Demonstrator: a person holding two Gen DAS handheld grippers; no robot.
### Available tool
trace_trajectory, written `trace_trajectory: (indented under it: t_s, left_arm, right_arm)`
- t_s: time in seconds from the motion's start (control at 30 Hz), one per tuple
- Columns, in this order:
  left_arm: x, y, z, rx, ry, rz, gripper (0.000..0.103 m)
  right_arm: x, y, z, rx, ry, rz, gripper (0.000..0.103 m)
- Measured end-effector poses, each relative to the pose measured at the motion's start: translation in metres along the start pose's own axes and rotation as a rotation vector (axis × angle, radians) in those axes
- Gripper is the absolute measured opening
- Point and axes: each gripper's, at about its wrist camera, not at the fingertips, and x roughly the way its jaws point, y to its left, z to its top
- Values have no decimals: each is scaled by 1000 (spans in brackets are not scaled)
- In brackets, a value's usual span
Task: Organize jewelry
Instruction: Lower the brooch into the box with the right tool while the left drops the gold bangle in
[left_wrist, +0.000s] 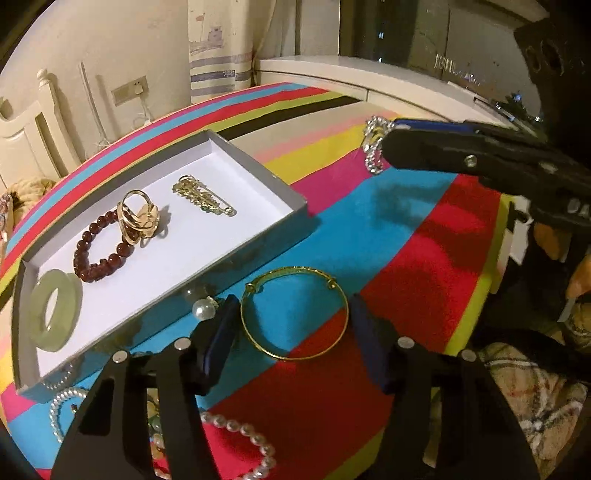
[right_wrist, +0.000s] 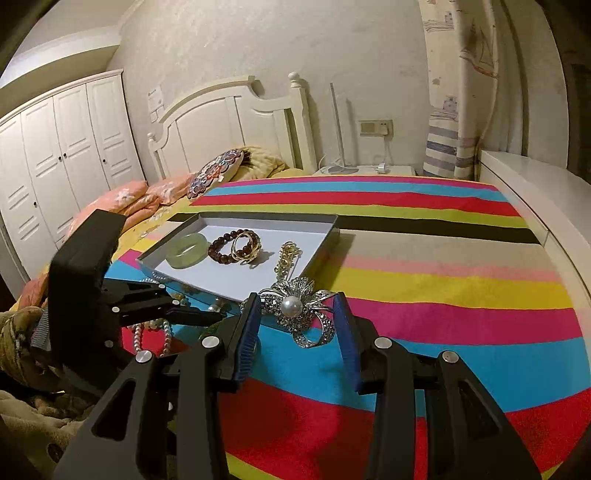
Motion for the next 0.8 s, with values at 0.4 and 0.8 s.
trace_trajectory:
  t_s: [0.4,0.8]
  left_arm:
    - [-26,12,5,-37,-66,13,60]
    - [-63,68,2,-158,-131,48,60]
  right_arm:
    - [4,3,4,-14,5,-7,39]
    - [51,31,25,-100,76,-2,39]
